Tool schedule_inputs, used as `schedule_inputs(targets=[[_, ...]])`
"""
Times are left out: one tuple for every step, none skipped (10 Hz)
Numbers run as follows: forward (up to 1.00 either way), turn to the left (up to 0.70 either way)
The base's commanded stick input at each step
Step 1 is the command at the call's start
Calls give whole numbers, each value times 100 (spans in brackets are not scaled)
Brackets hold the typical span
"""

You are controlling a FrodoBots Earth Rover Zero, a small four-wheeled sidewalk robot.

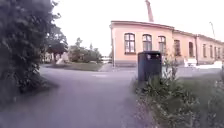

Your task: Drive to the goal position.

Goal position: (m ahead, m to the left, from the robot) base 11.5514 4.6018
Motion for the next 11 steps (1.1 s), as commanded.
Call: schedule_inputs(targets=[[44, 2], [44, 2], [44, 2], [44, 2], [44, 2], [44, 2], [44, 2], [44, 2], [44, 2], [44, 2], [44, 2]])
